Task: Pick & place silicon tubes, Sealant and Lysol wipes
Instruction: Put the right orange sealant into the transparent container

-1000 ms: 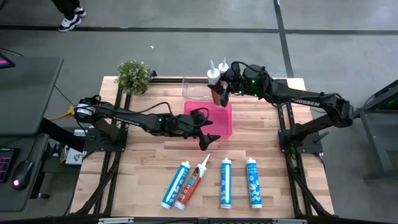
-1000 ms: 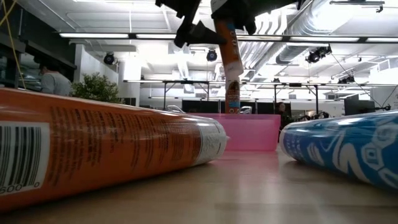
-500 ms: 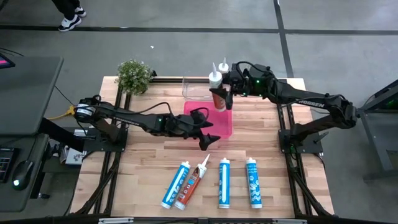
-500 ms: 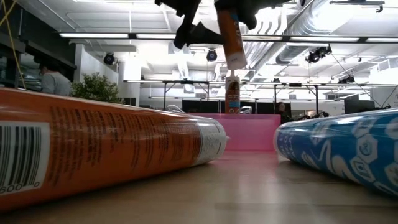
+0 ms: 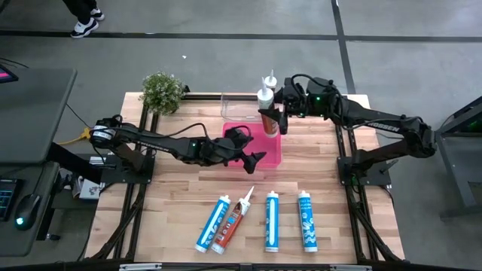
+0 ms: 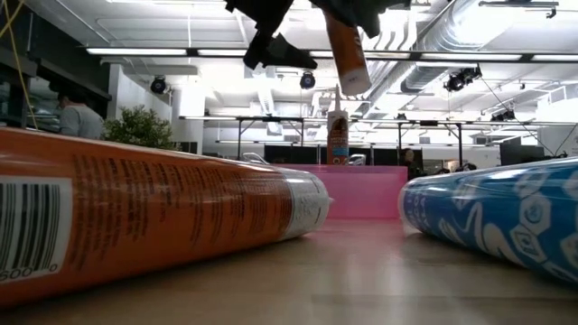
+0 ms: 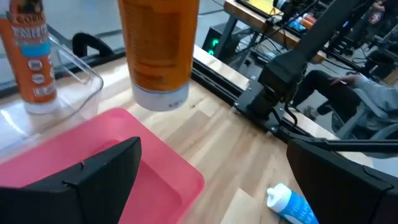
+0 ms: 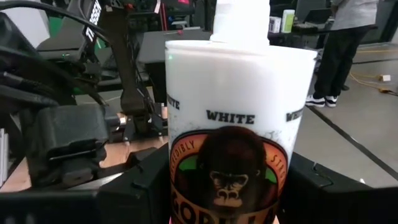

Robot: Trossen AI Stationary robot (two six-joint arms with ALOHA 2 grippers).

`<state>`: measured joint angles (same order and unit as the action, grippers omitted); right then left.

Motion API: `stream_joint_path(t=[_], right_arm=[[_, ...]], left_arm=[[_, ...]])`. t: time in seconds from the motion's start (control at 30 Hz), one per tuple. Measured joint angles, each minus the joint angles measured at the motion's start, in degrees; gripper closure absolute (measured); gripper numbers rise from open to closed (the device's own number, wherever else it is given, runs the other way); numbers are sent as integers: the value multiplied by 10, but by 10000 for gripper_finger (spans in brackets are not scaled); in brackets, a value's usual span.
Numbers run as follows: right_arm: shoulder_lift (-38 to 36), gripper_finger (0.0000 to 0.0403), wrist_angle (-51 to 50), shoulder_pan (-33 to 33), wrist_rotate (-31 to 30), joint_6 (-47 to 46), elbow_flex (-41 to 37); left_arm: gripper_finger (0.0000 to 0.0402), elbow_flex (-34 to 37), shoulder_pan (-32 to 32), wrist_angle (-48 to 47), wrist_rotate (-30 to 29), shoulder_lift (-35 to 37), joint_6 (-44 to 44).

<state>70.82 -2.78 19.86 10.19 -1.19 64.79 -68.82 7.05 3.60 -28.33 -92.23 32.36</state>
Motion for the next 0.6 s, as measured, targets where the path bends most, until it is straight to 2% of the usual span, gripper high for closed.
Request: stream_joint_path(t=[0.6], right_arm=[[-5,205,6,-20,35,11,0]], left_arm=[[5,0,-18,-2,-2,0,-100]])
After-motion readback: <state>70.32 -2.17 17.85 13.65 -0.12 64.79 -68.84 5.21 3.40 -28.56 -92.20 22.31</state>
